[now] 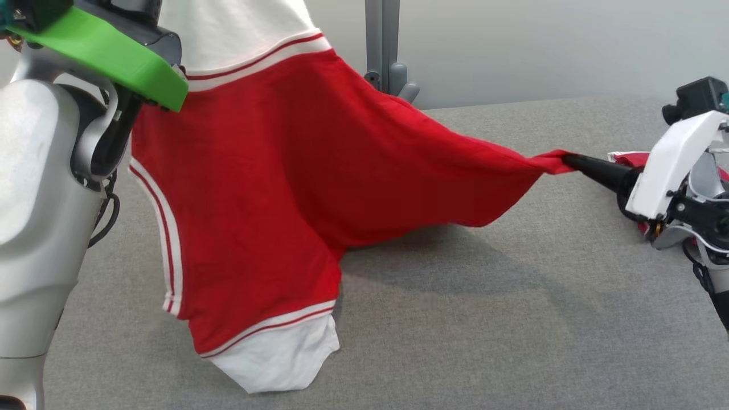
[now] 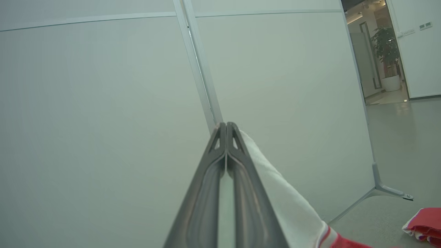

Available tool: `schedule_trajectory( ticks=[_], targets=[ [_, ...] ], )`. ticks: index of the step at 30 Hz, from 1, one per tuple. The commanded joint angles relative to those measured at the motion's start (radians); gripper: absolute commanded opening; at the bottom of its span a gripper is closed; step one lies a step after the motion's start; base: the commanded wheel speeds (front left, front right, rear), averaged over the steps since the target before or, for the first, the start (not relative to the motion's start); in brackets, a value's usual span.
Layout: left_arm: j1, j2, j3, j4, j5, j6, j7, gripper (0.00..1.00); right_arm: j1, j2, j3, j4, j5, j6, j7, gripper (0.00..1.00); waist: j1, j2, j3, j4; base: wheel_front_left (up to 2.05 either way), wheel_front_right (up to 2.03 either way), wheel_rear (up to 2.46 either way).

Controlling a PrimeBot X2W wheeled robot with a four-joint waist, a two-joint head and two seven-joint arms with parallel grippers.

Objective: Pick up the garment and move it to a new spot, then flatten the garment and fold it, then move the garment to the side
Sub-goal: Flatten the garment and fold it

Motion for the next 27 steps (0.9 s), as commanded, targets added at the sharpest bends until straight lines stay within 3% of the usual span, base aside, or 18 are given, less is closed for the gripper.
schedule_trajectory(
  ticks=[1, 6, 16, 19, 27],
  targets=[
    [0.005, 0.010, -0.003, 0.003, -0.004, 0.001, -0.006, 0.00, 0.003, 0.027, -0.043, -0.002, 0.049, 0.000, 0.011, 0.00, 0.0000, 0.0000, 0.001, -0.003, 0.00, 0.00, 0.00],
    [-0.014, 0.025, -0.004, 0.021, -0.021, 0.001, -0.020, 0.00, -0.039, 0.116, -0.195, 0.037, 0.173, 0.000, 0.040, 0.00, 0.0000, 0.0000, -0.006, -0.009, 0.00, 0.00, 0.00],
    [-0.073, 0.046, 0.051, 0.080, -0.068, 0.001, -0.096, 0.00, -0.226, 0.232, -0.467, 0.132, 0.280, 0.000, -0.001, 0.00, 0.0000, 0.0000, -0.035, -0.017, 0.00, 0.00, 0.00],
    [-0.087, 0.050, 0.061, 0.096, -0.093, 0.001, -0.112, 0.00, -0.287, 0.227, -0.513, 0.180, 0.256, 0.000, -0.010, 0.00, 0.0000, 0.0000, -0.042, -0.016, 0.00, 0.00, 0.00],
    [-0.108, 0.047, 0.018, 0.108, -0.159, 0.001, -0.115, 0.00, -0.327, 0.224, -0.509, 0.199, 0.131, 0.000, 0.041, 0.00, 0.0000, 0.0000, -0.043, -0.010, 0.00, 0.00, 0.00]
  ],
)
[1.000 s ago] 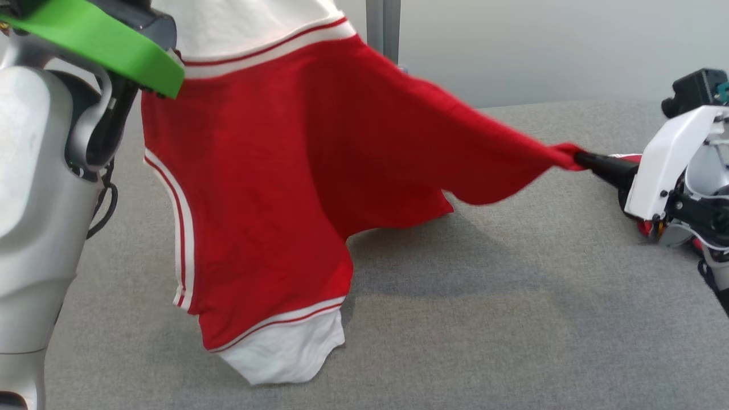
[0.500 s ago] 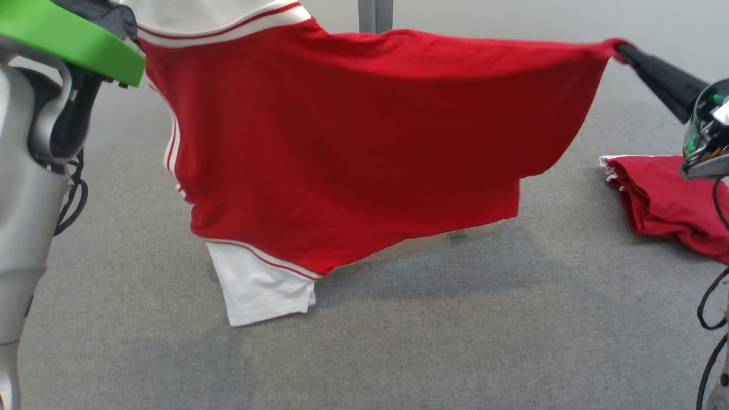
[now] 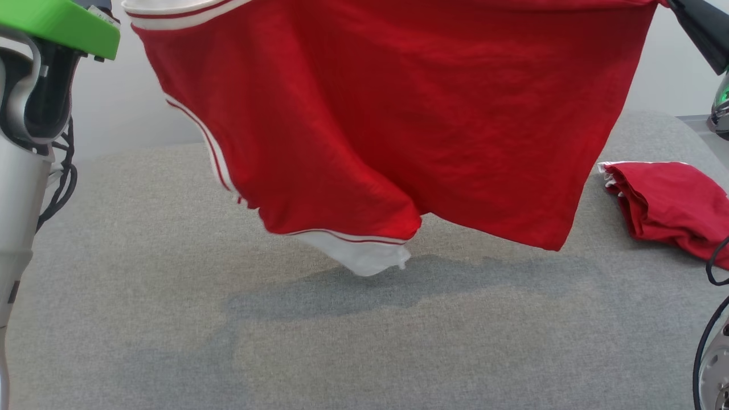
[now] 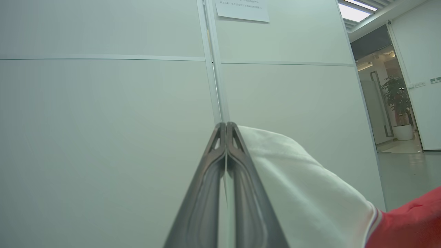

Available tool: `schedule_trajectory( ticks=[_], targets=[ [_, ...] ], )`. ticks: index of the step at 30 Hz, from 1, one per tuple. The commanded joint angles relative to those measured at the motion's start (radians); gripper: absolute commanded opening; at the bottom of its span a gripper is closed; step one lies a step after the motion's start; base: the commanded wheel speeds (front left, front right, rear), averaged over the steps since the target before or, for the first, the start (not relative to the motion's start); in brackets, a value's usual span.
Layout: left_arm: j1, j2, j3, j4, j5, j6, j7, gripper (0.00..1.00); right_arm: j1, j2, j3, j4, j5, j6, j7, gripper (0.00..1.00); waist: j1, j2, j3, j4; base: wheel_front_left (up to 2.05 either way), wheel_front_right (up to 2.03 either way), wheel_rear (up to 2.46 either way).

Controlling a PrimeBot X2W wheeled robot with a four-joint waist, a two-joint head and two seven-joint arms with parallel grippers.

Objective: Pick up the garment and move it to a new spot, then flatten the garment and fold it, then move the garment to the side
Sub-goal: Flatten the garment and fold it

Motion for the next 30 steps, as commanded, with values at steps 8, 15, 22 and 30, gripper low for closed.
schedule_trajectory(
  ticks=[8, 15, 22, 30],
  targets=[
    [-0.076, -0.031, -0.061, 0.066, -0.103, 0.001, 0.074, 0.00, -0.053, 0.042, 0.038, 0.021, -0.175, 0.000, 0.006, 0.00, 0.0000, -0.0001, 0.065, -0.007, 0.00, 0.00, 0.00],
    [-0.315, -0.053, -0.121, 0.195, -0.086, 0.001, 0.117, 0.00, -0.340, 0.127, 0.036, 0.219, -0.472, 0.000, -0.179, 0.00, 0.0000, -0.0001, 0.320, -0.043, 0.00, 0.00, 0.00],
    [-0.606, -0.066, -0.160, 0.317, 0.054, 0.001, -0.025, 0.00, -0.623, 0.161, 0.084, 0.313, -0.612, 0.000, -0.553, 0.00, 0.0000, -0.0001, 0.552, -0.080, 0.00, 0.00, 0.00],
    [-0.614, -0.063, 0.006, 0.079, 0.197, 0.001, -0.055, 0.00, -0.702, 0.112, 0.232, 0.367, -0.602, 0.000, -0.796, 0.00, 0.0000, -0.0001, 0.769, -0.060, 0.00, 0.00, 0.00]
  ],
)
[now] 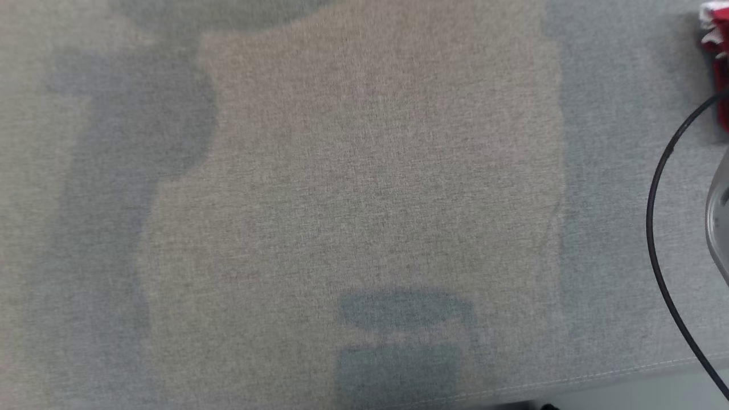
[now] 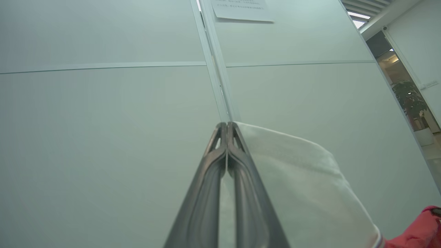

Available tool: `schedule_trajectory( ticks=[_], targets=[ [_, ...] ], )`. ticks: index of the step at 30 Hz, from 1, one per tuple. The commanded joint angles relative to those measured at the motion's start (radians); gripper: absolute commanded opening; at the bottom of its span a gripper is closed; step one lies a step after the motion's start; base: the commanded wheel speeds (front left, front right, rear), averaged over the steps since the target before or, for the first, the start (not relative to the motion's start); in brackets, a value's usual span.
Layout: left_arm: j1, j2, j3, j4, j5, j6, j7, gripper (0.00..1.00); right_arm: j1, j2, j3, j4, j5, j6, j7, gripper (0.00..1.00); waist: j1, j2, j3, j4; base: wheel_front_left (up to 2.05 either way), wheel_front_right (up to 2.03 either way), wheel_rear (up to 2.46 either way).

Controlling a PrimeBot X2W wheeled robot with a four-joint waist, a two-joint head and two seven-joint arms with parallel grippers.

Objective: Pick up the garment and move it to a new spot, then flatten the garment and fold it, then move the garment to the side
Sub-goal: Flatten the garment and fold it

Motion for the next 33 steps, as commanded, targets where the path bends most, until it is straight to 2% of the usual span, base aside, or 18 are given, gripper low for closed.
schedule_trajectory(
  ticks=[1, 5, 8, 16, 23, 33],
  targets=[
    [0.088, -0.002, 0.006, -0.028, 0.006, 0.002, 0.002, 0.00, 0.034, -0.009, 0.020, 0.011, 0.017, 0.000, -0.016, 0.00, -0.0001, 0.0000, 0.237, -0.015, 0.00, 0.00, 0.00],
    [0.310, 0.016, 0.079, -0.219, -0.013, 0.002, 0.001, 0.00, 0.136, -0.066, 0.138, 0.008, 0.083, 0.000, -0.055, 0.00, -0.0001, 0.0000, 0.237, 0.009, 0.00, 0.00, 0.00],
    [0.497, 0.026, 0.090, -0.336, -0.040, 0.002, 0.001, 0.00, 0.240, -0.120, 0.219, -0.024, 0.160, 0.000, -0.071, 0.00, -0.0001, 0.0000, 0.209, 0.030, 0.00, 0.00, 0.00],
    [1.015, 0.025, 0.204, -0.560, -0.070, 0.002, 0.001, 0.00, 0.604, -0.285, 0.366, -0.210, 0.401, 0.000, -0.120, 0.00, -0.0001, 0.0000, 0.076, 0.058, 0.00, 0.00, 0.00],
    [1.447, -0.018, 0.233, -0.623, -0.068, 0.002, 0.001, 0.00, 0.964, -0.405, 0.445, -0.337, 0.536, 0.000, -0.187, 0.00, -0.0001, 0.0000, -0.038, 0.079, 0.00, 0.00, 0.00],
    [1.825, -0.116, 0.292, -0.610, -0.022, 0.002, 0.001, 0.00, 1.316, -0.494, 0.555, -0.482, 0.624, 0.000, -0.287, 0.00, -0.0001, 0.0000, -0.164, 0.094, 0.00, 0.00, 0.00]
  ],
)
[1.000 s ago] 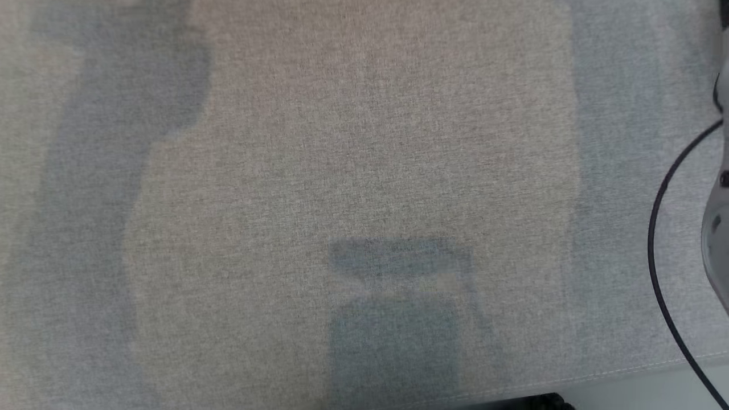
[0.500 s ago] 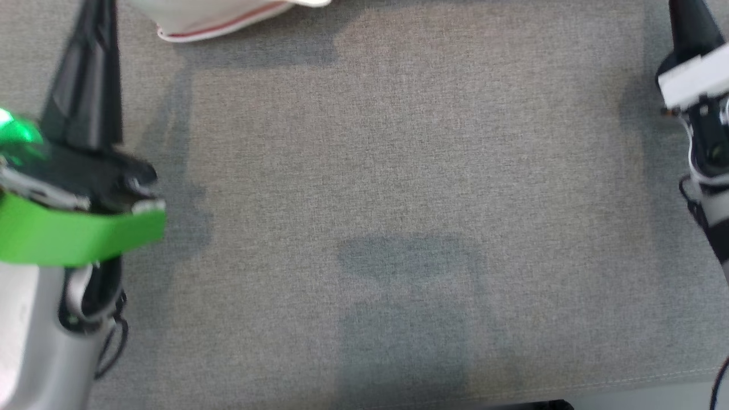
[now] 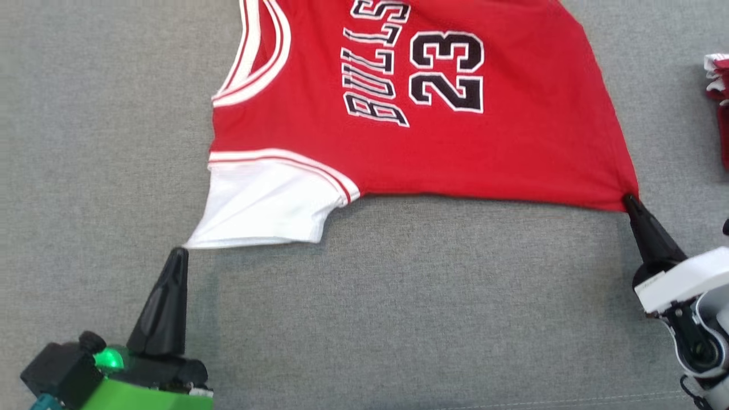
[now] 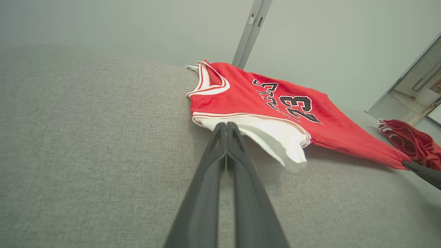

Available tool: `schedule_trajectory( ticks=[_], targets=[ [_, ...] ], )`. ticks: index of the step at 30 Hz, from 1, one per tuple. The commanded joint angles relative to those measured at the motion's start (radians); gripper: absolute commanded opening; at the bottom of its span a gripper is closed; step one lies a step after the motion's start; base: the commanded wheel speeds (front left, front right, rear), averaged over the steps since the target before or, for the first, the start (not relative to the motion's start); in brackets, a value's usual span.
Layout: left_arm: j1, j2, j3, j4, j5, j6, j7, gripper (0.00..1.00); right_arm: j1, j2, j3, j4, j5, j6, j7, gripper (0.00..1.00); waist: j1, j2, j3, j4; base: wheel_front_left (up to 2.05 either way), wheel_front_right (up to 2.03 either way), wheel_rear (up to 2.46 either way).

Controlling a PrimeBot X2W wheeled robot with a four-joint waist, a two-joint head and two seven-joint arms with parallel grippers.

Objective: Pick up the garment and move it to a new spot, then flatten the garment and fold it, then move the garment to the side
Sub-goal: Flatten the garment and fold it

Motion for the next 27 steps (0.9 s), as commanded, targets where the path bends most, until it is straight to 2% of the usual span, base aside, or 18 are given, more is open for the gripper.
schedule_trajectory(
  ticks=[1, 15, 27],
  targets=[
    [0.038, -0.004, 0.009, 0.001, -0.001, 0.002, 0.000, 0.00, 0.038, -0.019, 0.005, -0.004, 0.006, 0.000, -0.012, 0.00, 0.0001, 0.0000, -0.057, 0.015, 0.00, 0.00, 0.00],
    [0.161, -0.025, 0.015, 0.002, -0.041, 0.002, 0.000, 0.00, 0.184, -0.055, 0.027, 0.011, -0.051, 0.000, -0.032, 0.00, 0.0001, 0.0000, -0.173, 0.018, 0.00, 0.00, 0.00],
    [0.249, 0.013, -0.066, -0.043, -0.098, 0.002, 0.000, 0.00, 0.337, -0.046, -0.040, -0.027, -0.086, -0.001, -0.032, 0.00, 0.0001, 0.0000, -0.275, 0.023, 0.00, 0.00, 0.00]
  ],
)
